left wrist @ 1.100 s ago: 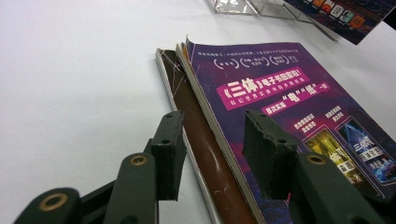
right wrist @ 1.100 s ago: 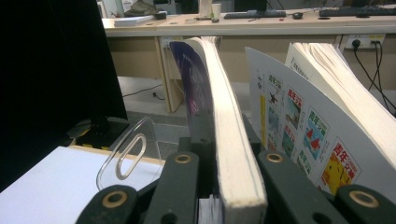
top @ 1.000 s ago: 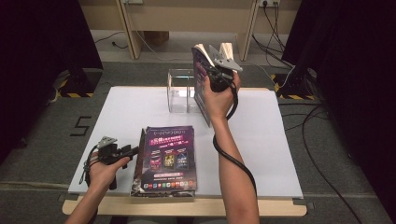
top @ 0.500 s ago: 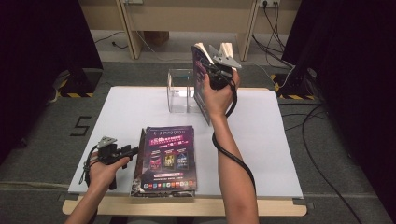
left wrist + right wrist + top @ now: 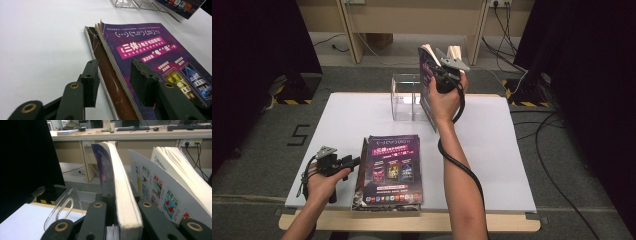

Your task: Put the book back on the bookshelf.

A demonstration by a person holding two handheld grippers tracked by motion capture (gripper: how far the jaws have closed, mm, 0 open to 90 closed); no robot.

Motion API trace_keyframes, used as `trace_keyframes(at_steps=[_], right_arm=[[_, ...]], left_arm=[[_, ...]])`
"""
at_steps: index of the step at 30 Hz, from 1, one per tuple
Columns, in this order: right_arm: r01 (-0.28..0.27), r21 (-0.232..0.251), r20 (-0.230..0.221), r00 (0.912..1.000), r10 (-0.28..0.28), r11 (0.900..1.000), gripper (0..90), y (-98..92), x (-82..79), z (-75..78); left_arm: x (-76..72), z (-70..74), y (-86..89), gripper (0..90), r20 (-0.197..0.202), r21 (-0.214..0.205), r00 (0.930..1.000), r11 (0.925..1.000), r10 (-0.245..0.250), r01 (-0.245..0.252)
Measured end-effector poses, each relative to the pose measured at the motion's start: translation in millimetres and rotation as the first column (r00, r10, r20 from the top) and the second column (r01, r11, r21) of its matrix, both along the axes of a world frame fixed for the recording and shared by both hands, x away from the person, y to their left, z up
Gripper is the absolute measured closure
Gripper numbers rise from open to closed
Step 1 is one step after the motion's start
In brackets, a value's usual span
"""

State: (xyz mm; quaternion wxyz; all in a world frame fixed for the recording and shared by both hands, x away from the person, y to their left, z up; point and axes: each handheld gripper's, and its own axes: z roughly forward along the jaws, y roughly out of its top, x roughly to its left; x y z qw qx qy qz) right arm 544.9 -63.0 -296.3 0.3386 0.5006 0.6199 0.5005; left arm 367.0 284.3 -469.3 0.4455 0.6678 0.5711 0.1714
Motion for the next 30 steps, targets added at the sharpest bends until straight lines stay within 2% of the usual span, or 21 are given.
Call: trace_keyframes(at_steps=[19,20,28,30], right_arm=[[0.038,-0.022,-0.012,0.9992,-0.038,0.9990,82.8,6.9,13.4,-14.4],[0.039,-0.040,-0.006,0.9992,-0.040,0.9984,82.8,7.4,13.0,-15.7],[0.026,-0.055,-0.006,0.9996,-0.026,0.9981,82.4,9.9,4.9,-17.4],[0.023,-0.058,-0.023,0.9994,-0.025,0.9980,82.0,8.8,-0.6,-17.1]], left_arm=[[0.2,-0.1,1.9,57.6,-0.001,0.000,1.0000,1.0000,0.003,-0.003],[0.2,-0.3,1.8,57.6,-0.002,-0.001,1.0000,1.0000,0.002,-0.002],[-0.1,-1.3,0.8,57.5,0.000,-0.005,1.0000,1.0000,-0.002,0.002],[-0.4,-1.1,0.5,57.5,0.001,-0.005,1.0000,1.0000,-0.001,0.001]])
